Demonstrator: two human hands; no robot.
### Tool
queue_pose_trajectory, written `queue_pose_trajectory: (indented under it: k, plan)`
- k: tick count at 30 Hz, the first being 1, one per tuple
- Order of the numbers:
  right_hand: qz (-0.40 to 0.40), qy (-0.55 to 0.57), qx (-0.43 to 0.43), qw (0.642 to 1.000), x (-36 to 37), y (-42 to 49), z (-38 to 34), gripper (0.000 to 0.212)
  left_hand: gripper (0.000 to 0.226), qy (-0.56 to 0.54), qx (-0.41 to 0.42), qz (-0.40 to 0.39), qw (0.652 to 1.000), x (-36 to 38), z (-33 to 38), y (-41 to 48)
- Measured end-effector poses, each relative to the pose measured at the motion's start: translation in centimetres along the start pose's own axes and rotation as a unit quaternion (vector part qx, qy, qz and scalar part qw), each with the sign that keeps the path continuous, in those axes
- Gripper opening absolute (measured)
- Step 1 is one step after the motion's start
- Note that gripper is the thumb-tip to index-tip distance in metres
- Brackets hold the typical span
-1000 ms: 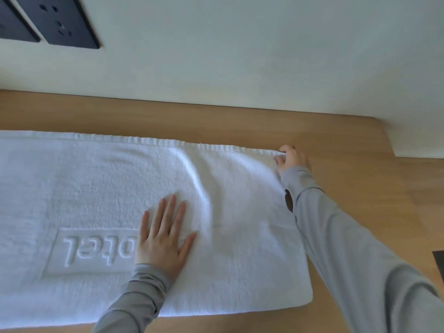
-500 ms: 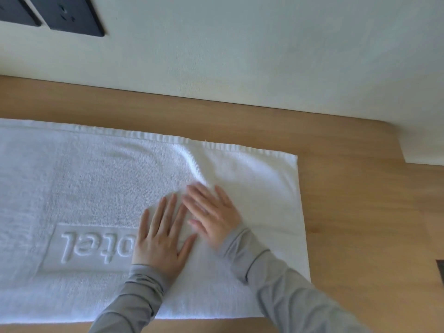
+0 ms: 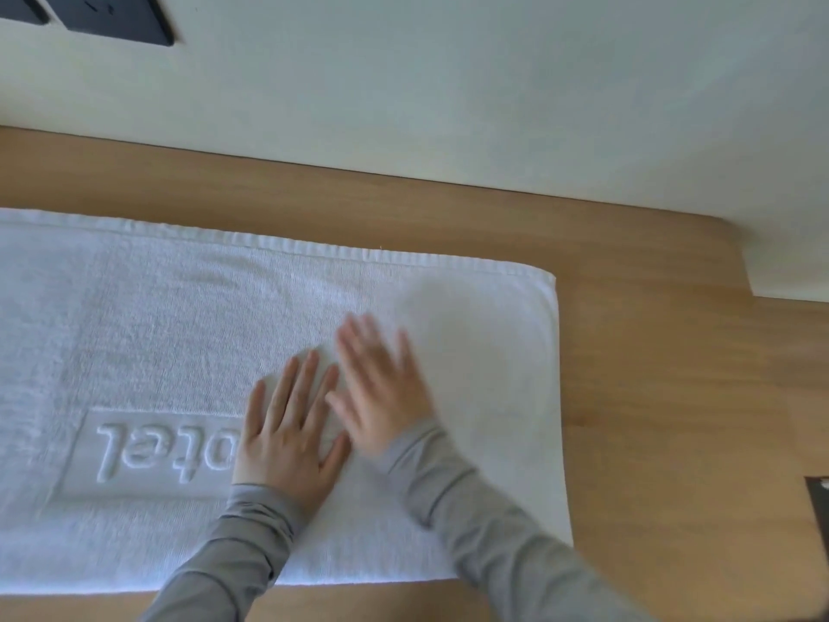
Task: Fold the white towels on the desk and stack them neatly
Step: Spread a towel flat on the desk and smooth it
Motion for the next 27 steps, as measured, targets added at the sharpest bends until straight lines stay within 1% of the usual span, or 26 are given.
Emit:
queue_pose_trajectory:
  k: [1,2,3,5,7,8,9,10,11,12,13,14,15,16,17,18,19,21,23,24,25,26,27]
  plan:
    - [-0.020,0.003,-0.017,1.000,0.9,-1.9,-1.3,0.058,0.069,0.002,0.003,0.000,1.000,0.0,0.0,0.0]
    - [-0.026,-0.006,-0.011,1.000,1.4,-3.2,-0.5,0.057,0.070,0.002,0.003,-0.001,1.000,0.1,0.0,0.0]
    - [-0.033,-0.021,0.018,0.999,1.5,-4.0,1.8,0.058,0.071,0.001,0.001,-0.002,1.000,0.1,0.0,0.0]
    - [-0.054,-0.068,0.125,0.988,0.7,-5.7,8.5,0.063,0.071,0.002,-0.007,-0.006,1.000,0.1,0.0,0.0]
    - [-0.074,-0.102,0.245,0.961,-0.3,-7.9,15.9,0.071,0.071,0.004,-0.010,-0.009,1.000,0.0,0.0,0.0]
    - [-0.077,-0.097,0.307,0.944,-1.0,-9.1,18.8,0.079,0.071,0.005,-0.011,-0.010,1.000,0.0,0.0,-0.1]
    - [-0.065,-0.082,0.359,0.927,-2.0,-9.9,20.5,0.086,0.071,0.005,-0.012,-0.011,1.000,0.0,0.1,-0.1]
    - [-0.034,-0.070,0.389,0.918,-2.9,-10.4,20.8,0.089,0.071,0.005,-0.013,-0.012,1.000,0.1,0.1,0.0]
    - [0.009,-0.065,0.390,0.918,-3.7,-10.3,19.6,0.084,0.071,0.004,-0.013,-0.012,1.000,0.1,0.1,-0.1]
    - [0.040,-0.049,0.367,0.928,-4.0,-9.8,17.2,0.078,0.071,0.003,-0.013,-0.010,1.000,0.1,0.1,-0.1]
    - [0.056,-0.025,0.318,0.946,-3.7,-9.1,13.8,0.071,0.071,0.003,-0.012,-0.007,1.000,0.1,0.1,-0.1]
    - [0.044,-0.009,0.246,0.968,-2.6,-8.8,9.8,0.066,0.070,0.002,-0.011,-0.005,1.000,0.1,0.1,-0.1]
    - [0.011,-0.005,0.178,0.984,-1.0,-9.2,6.1,0.062,0.070,0.001,-0.009,-0.001,1.000,0.1,0.1,-0.1]
    - [-0.019,-0.009,0.126,0.992,0.4,-10.2,3.6,0.060,0.070,-0.001,-0.007,0.003,1.000,0.1,0.0,-0.1]
    - [-0.036,-0.021,0.101,0.994,1.3,-11.4,2.9,0.060,0.070,-0.003,-0.006,0.007,1.000,0.1,0.0,-0.1]
    - [-0.055,-0.030,0.106,0.992,1.7,-12.3,4.0,0.062,0.069,-0.004,-0.005,0.010,1.000,0.1,0.0,0.0]
    - [-0.071,-0.041,0.136,0.987,1.6,-13.3,6.3,0.063,0.069,-0.005,-0.004,0.012,1.000,0.1,0.0,0.0]
    - [-0.091,-0.051,0.234,0.966,0.5,-16.0,12.1,0.068,0.069,-0.007,-0.005,0.014,1.000,0.2,-0.1,0.0]
    - [-0.095,-0.032,0.350,0.931,-0.8,-18.6,17.4,0.084,0.069,-0.008,-0.005,0.014,1.000,0.4,-0.1,-0.2]
    - [-0.087,-0.022,0.399,0.913,-1.5,-19.2,18.7,0.089,0.069,-0.008,-0.006,0.015,1.000,0.5,-0.1,-0.1]
    - [-0.060,-0.019,0.427,0.902,-2.3,-19.2,18.8,0.089,0.069,-0.009,-0.007,0.015,1.000,0.6,-0.1,-0.1]
    - [-0.034,-0.016,0.424,0.905,-2.9,-18.3,17.6,0.085,0.069,-0.010,-0.007,0.014,1.000,0.7,-0.1,-0.1]
    - [-0.012,-0.010,0.388,0.921,-3.1,-17.0,15.4,0.078,0.069,-0.009,-0.006,0.014,1.000,0.7,-0.2,-0.1]
Point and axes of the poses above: each hand's wrist, its own y-axis towards the middle knuckle, its own x-axis out of the palm, z = x × y, the point moved 8 cm from there along y, towards the middle knuckle, and after that the axes turned 14 degrees about x, right-handed, at the moved point
